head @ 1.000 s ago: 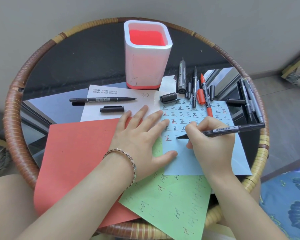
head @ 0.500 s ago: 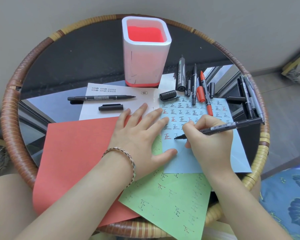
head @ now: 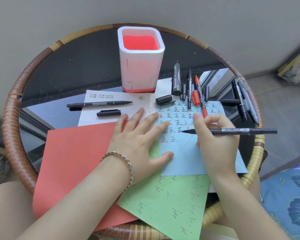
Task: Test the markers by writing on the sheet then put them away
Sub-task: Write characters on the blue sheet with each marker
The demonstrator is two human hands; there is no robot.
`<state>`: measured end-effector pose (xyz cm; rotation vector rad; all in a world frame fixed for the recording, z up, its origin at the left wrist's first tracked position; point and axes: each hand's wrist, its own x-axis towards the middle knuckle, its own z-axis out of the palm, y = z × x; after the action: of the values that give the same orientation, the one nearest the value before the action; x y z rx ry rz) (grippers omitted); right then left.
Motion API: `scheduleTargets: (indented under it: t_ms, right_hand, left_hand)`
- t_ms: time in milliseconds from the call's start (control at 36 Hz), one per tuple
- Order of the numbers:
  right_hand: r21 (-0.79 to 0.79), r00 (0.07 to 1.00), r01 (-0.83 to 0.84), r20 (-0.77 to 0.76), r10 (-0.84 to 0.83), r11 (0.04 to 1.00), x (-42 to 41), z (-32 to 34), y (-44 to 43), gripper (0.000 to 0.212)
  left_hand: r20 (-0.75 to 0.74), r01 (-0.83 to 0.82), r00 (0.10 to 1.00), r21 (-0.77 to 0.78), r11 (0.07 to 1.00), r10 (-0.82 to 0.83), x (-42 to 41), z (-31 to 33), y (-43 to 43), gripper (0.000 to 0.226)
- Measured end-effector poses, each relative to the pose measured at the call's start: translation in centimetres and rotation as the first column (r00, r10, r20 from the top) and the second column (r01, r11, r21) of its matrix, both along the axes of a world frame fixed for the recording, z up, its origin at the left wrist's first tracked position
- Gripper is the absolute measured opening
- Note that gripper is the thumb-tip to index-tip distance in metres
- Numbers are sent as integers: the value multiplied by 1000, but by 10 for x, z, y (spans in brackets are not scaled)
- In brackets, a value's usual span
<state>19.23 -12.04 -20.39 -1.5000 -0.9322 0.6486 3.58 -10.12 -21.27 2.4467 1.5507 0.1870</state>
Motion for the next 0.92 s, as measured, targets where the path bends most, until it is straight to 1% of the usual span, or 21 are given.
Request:
scheduleTargets:
  t_ms: [56, 111, 167, 194, 222, 250, 306, 361, 389, 472, 500, 528, 583, 611, 639, 722, 778, 861, 917]
  right_hand:
    - [5, 998, -68, -11, 68, 998, 2, 4, -2, 30]
    - [-5, 986, -164, 16, 164, 986, 7, 9, -4, 25]
    - [-61, 970, -234, 54, 237, 970, 19, 11, -8, 15]
    - [-95, 961, -258, 81, 266, 962, 26, 11, -11, 8]
    - [-118, 948, -275, 133, 290, 954, 34, 10, -13, 6]
    - [-135, 927, -288, 209, 311, 948, 41, 10, -16, 10]
    - [-184, 852, -298, 391, 348, 937, 56, 12, -19, 23]
    - [-249, 764, -282, 526, 374, 927, 68, 12, -20, 35]
    - [-261, 729, -256, 580, 363, 931, 74, 13, -19, 36]
    - [-222, 619, -200, 727, 299, 954, 91, 17, -11, 18]
    - [-218, 564, -197, 772, 293, 956, 97, 18, -6, 16]
    - [-221, 493, -196, 820, 291, 955, 105, 19, 0, 18]
    - [-243, 344, -163, 895, 286, 956, 117, 18, 14, 32]
    - [-247, 294, -127, 916, 274, 961, 122, 17, 22, 39]
    - [-235, 262, -98, 931, 253, 967, 124, 17, 30, 42]
    - [-170, 208, -67, 961, 180, 983, 123, 15, 48, 32]
    - [-159, 191, -82, 966, 172, 984, 120, 11, 58, 29]
    - [-182, 183, -119, 962, 202, 976, 116, 5, 65, 35]
    - [-205, 200, -126, 953, 228, 970, 113, 3, 66, 38]
  left_hand:
    - [-7, 11, 1000, -7, 1000, -11, 1, 0, -1, 79]
    - [-5, 18, 1000, -18, 1000, -19, 2, 3, -1, 80]
    - [-13, 20, 1000, -12, 1000, -20, 5, 6, 0, 79]
    - [-11, 27, 1000, -6, 1000, -27, 6, 8, 1, 76]
    - [-11, 36, 999, 0, 999, -36, 8, 9, 2, 74]
    - [-7, 43, 999, 12, 999, -43, 9, 11, 3, 73]
    - [-6, 57, 998, 32, 998, -56, 13, 17, 5, 69]
    - [33, 58, 998, 75, 995, -61, 16, 15, 6, 55]
    - [43, 55, 997, 109, 993, -60, 17, 11, 8, 51]
    - [91, 66, 993, 100, 993, -75, 20, 3, 8, 50]
    - [117, 69, 990, 94, 993, -80, 20, 0, 7, 50]
    - [137, 72, 987, 80, 994, -83, 20, -1, 7, 50]
    - [171, 71, 982, 54, 996, -79, 19, -3, 7, 51]
    - [190, 69, 979, 49, 996, -77, 18, -3, 8, 52]
    - [204, 70, 976, 46, 997, -78, 18, -3, 8, 54]
    - [228, 69, 971, 47, 997, -78, 17, -3, 9, 60]
    - [236, 67, 969, 52, 996, -77, 17, -3, 9, 62]
    - [238, 69, 968, 66, 995, -83, 18, -4, 9, 64]
    - [249, 70, 965, 70, 995, -86, 17, -4, 8, 66]
